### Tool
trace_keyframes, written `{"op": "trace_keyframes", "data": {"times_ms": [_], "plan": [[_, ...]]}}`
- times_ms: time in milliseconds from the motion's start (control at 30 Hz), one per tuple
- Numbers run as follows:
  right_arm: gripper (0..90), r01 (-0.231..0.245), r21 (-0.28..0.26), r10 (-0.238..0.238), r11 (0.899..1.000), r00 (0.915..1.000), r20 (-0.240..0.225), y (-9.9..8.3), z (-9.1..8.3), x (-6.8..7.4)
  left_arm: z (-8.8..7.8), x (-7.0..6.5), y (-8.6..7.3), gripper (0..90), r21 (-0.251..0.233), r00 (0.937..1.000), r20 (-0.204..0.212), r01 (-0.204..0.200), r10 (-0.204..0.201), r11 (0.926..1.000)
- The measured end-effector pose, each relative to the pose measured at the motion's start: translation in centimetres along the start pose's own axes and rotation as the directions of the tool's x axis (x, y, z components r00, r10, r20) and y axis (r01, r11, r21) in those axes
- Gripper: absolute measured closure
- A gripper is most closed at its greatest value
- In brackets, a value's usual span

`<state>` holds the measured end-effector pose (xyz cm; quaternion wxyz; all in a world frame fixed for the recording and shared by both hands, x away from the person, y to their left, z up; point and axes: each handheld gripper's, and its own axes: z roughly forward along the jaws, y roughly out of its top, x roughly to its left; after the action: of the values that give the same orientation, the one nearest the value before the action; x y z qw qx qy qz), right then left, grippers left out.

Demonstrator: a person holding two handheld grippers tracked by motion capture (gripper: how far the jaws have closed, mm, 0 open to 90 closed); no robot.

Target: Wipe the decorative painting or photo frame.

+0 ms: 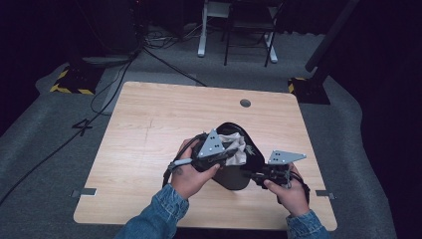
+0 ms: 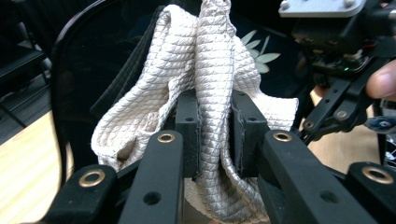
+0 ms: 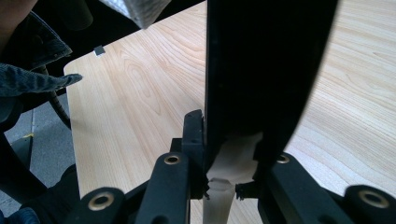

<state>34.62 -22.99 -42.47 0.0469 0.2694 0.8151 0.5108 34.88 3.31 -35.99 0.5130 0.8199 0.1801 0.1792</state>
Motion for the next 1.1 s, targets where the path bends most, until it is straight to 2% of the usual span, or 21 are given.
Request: {"op": "trace_keyframes", "data": {"times_ms": [267, 500, 567, 967, 1100], "plan": [[78.3, 0.000, 0.001, 0.000, 1.000, 1.0000, 0.002, 0.0, -0.1, 0.0, -0.7, 1.2, -0.9, 75.9, 0.004, 0.9990, -0.035, 0.029, -0.029, 0.9996], [78.3, -0.001, 0.008, 0.001, 1.000, 1.0000, 0.001, 0.0, -0.3, -0.1, -1.0, 2.0, -1.8, 75.7, 0.016, 0.9976, -0.061, 0.035, -0.034, 0.9993], [78.3, 0.001, 0.008, -0.001, 1.000, 1.0000, 0.002, 0.0, -0.3, 0.0, -1.1, 2.2, -2.2, 75.7, 0.020, 0.9964, -0.070, 0.050, -0.048, 0.9986], [78.1, 0.001, 0.008, -0.001, 1.000, 1.0000, 0.001, 0.0, -0.2, 0.0, -1.7, 3.4, -3.7, 75.6, 0.044, 0.9932, -0.094, 0.073, -0.069, 0.9963], [78.2, 0.002, 0.009, -0.002, 1.000, 1.0000, 0.001, 0.0, -0.2, 0.0, -1.7, 3.4, -3.8, 75.3, 0.046, 0.9916, -0.089, 0.098, -0.093, 0.9942]]}}
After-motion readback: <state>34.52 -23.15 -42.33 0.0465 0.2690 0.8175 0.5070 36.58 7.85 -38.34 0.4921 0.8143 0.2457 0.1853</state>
